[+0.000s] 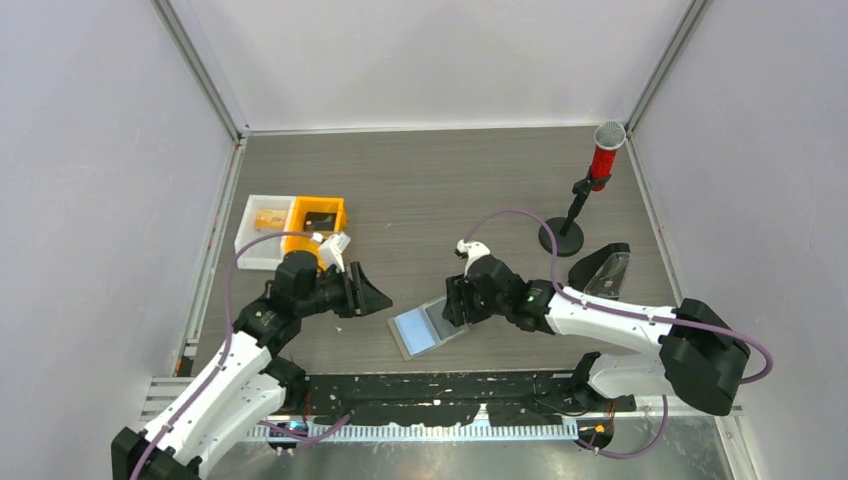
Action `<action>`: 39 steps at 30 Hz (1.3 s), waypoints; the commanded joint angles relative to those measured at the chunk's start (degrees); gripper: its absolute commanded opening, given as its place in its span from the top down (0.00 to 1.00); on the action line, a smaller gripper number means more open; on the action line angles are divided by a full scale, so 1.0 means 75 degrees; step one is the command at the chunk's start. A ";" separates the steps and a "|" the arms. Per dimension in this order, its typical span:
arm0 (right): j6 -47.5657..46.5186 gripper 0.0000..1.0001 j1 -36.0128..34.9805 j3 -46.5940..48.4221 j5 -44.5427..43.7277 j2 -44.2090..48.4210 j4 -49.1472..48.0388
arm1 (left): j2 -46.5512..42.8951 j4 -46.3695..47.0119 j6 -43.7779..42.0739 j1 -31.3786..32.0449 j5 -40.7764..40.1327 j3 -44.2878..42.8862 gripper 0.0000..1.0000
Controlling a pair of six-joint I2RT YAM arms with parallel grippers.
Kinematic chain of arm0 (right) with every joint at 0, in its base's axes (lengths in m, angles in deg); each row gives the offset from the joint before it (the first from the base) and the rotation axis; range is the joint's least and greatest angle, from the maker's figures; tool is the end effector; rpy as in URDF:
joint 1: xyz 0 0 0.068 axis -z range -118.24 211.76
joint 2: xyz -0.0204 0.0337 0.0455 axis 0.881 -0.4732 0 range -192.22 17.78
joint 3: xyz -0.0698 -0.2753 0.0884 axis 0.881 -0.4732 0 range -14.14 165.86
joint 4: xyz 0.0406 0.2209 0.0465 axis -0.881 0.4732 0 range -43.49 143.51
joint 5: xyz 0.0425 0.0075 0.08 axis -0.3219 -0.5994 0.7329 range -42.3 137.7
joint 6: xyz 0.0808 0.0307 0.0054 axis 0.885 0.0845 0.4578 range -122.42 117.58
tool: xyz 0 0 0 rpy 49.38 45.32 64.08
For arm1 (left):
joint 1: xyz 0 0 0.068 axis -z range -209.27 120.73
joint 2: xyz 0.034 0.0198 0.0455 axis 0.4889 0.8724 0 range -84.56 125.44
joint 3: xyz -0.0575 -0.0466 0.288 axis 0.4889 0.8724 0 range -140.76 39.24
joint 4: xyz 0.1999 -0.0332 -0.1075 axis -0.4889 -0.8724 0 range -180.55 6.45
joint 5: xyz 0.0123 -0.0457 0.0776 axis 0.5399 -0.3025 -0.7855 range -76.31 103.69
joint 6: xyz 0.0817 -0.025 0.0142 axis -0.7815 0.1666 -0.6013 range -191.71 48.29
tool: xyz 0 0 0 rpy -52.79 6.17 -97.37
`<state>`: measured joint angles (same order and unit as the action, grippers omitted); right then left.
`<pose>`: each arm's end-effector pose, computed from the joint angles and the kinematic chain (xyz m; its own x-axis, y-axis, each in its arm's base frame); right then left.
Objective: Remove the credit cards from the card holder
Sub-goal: Remove the credit card from the card holder.
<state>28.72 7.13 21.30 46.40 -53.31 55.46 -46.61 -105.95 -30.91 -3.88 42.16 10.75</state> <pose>0.1400 0.1942 0.2077 -0.7646 -0.1840 -0.6177 -0.4795 0.8027 0.3545 0.1012 -0.0884 0.2414 -0.8462 -0.2342 -0.4786 0.2506 0.6177 -0.7454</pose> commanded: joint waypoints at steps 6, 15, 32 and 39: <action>-0.0293 0.42 0.0582 -0.0258 0.1226 0.0117 -0.0820 | 0.1412 0.2421 0.0766 0.1297 -0.1145 0.0853 0.65; -0.0225 0.43 0.0604 -0.0286 0.1277 -0.0265 -0.1148 | 0.2616 0.3738 0.0954 0.1598 -0.1246 0.1457 0.71; -0.0173 0.43 0.0722 -0.0414 0.1267 -0.1159 -0.1617 | 0.3854 0.3461 0.0564 0.1738 -0.1612 0.1466 0.78; -0.0061 0.47 0.0722 -0.0500 0.1545 -0.1097 -0.1868 | 0.3889 0.3419 0.0525 0.1744 -0.1722 0.1468 0.77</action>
<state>27.73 12.42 17.85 56.35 -61.77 44.53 -18.41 -80.44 -24.86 8.95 31.89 21.62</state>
